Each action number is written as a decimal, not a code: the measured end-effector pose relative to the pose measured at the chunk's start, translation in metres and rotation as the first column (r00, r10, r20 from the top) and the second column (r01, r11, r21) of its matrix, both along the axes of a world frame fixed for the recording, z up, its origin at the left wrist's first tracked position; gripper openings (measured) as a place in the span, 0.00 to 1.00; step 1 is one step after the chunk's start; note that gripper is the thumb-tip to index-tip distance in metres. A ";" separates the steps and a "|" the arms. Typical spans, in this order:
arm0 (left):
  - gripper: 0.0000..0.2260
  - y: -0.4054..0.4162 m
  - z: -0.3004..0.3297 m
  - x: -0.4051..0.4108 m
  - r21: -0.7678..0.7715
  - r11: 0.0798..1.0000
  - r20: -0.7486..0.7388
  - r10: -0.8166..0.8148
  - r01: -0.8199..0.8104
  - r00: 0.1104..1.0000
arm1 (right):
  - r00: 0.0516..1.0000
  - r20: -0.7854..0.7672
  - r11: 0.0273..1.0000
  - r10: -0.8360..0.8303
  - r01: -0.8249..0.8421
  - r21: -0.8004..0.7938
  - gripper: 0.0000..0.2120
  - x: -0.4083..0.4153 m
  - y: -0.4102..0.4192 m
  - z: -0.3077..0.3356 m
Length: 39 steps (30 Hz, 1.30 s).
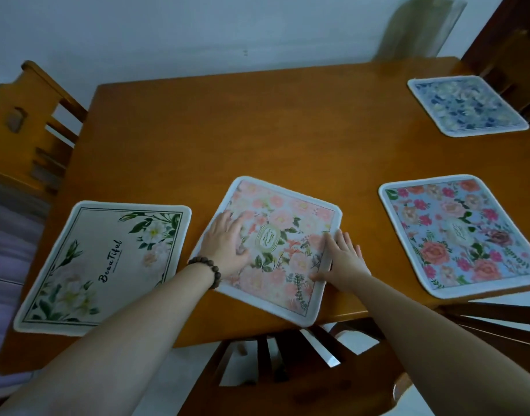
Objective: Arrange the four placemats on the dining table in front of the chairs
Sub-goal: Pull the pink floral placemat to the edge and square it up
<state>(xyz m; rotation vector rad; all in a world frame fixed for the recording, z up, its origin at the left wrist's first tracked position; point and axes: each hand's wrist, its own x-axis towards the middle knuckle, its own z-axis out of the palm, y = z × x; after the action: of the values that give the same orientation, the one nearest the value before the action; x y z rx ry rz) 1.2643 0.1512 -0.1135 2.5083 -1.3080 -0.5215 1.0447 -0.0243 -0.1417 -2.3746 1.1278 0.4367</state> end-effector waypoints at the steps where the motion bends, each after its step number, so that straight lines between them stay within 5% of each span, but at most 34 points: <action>1: 0.34 -0.003 -0.002 0.005 0.023 0.999 0.017 0.037 -0.038 0.999 | 0.999 -0.019 0.999 0.048 -0.048 0.011 0.56 0.004 -0.006 0.001; 9: 0.40 0.014 -0.025 0.013 0.258 0.937 -0.013 0.248 -0.236 0.969 | 0.991 -0.023 0.990 0.129 -0.127 0.056 0.58 0.017 -0.022 -0.002; 21: 0.34 0.040 -0.011 -0.028 0.157 0.952 -0.256 0.297 -0.264 0.920 | 0.995 0.101 0.995 0.026 -0.036 0.098 0.37 0.037 -0.045 0.003; 25: 0.37 0.047 -0.012 -0.045 0.188 0.950 -0.157 0.278 -0.247 0.948 | 0.999 -0.003 0.994 -0.042 0.042 0.097 0.48 0.033 -0.044 0.010; 32: 0.63 0.067 -0.027 -0.069 0.416 0.890 -0.053 0.227 -0.185 0.973 | 0.990 -0.124 0.996 0.060 -0.051 0.078 0.64 -0.019 0.019 0.016; 39: 0.65 0.071 -0.026 -0.086 0.421 0.896 -0.021 0.168 -0.144 0.986 | 0.965 -0.220 0.989 0.145 -0.149 0.000 0.68 -0.037 0.058 0.019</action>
<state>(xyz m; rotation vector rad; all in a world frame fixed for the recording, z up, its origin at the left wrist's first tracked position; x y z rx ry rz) 1.1778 0.2225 -0.1396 2.8824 -1.0480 -0.9126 1.0073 0.0337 -0.1229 -2.4814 1.0536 0.7607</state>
